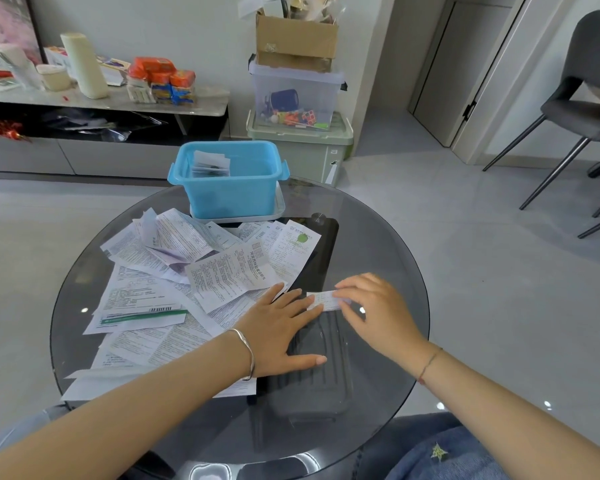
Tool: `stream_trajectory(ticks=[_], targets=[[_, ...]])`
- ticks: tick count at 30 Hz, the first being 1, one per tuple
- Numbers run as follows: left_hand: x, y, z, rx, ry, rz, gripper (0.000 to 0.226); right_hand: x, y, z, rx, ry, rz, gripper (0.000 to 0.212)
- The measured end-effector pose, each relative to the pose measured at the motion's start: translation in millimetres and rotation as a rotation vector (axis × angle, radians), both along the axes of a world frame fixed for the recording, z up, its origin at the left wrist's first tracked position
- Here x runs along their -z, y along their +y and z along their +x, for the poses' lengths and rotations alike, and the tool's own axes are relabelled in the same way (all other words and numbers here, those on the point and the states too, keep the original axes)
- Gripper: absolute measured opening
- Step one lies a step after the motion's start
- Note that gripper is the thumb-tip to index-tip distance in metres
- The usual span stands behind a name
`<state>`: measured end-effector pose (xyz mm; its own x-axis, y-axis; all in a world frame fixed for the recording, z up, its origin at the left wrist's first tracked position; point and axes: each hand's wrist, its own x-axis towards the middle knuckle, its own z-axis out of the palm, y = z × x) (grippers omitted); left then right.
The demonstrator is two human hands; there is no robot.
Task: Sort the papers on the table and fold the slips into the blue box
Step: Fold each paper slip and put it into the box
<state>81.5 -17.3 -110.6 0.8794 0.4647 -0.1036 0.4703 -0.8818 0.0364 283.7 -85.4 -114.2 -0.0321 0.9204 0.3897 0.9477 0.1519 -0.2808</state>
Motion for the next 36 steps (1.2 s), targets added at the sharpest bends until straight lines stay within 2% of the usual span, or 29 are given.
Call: stream_trajectory(ticks=[5,12,22,25,31,36], targets=[[0.5,-0.3,0.3,-0.001,-0.004,0.020,0.092,9.0,-11.0,-3.8,-0.153,-0.248,0.028,0.030],[-0.4,-3.0,2.4,0.007,-0.001,0.055,0.094,11.8,-13.1,-8.6,-0.162,-0.384,-0.005,0.037],[-3.1,-2.0,6.8,0.003,0.033,0.102,0.103,3.8,-22.8,8.3,-0.085,-0.347,-0.078,0.043],[-4.9,-4.5,10.2,-0.002,0.036,0.120,0.105,3.4,-25.9,13.5,-0.061,-0.324,-0.084,0.037],[-5.0,-11.9,21.5,-0.042,0.081,0.116,0.091,5.3,-25.2,16.2,-0.043,-0.291,-0.090,0.032],[-6.3,-10.3,13.2,-0.019,0.061,0.118,0.108,3.7,-23.2,17.4,-0.054,-0.290,-0.055,0.032]])
